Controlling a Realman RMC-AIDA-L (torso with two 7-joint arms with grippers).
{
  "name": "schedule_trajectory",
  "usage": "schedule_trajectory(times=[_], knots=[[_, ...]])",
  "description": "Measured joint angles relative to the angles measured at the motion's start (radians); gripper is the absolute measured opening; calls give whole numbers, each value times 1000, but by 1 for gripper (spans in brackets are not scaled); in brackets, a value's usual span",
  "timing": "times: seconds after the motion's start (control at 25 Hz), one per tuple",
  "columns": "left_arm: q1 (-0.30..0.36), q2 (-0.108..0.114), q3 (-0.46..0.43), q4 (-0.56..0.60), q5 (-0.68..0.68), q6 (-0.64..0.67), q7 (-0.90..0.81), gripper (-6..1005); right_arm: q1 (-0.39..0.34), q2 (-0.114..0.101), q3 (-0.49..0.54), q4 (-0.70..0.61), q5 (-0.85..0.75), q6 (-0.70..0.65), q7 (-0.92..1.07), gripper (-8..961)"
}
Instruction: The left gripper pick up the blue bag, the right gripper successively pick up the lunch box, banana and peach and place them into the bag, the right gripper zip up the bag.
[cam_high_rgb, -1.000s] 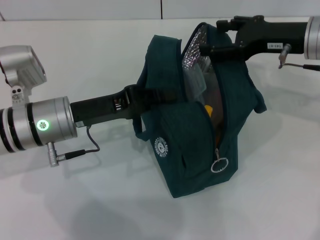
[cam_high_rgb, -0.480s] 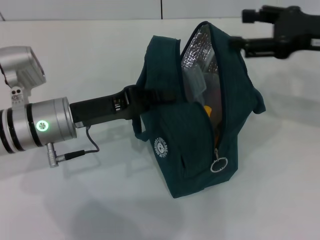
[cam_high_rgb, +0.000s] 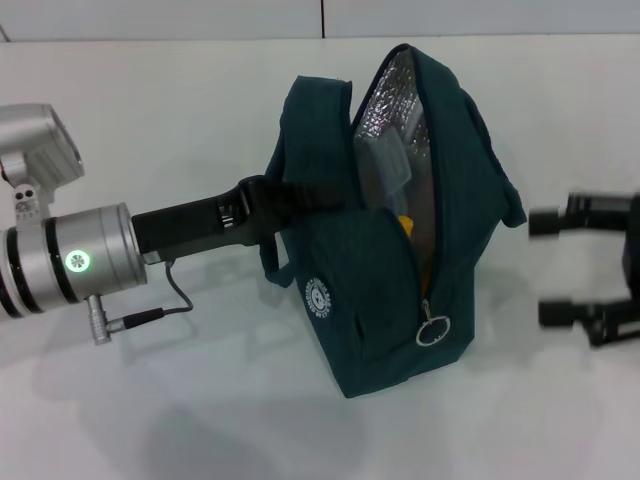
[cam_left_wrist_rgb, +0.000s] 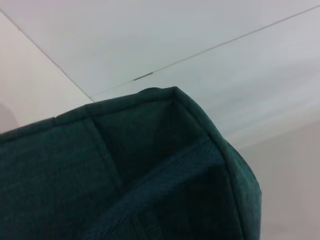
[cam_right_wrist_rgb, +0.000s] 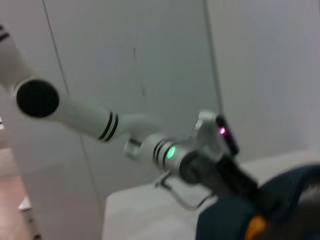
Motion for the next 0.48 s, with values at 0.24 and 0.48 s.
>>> schedule_trajectory(times=[0.24,0.48], knots=[[0,-1,2,0,0,0,0,39,18,5,-17,180,-104,53,-84,856],[0,-1,4,0,0,2,0,39,64,19,-90,344,-108,187,-203,856]])
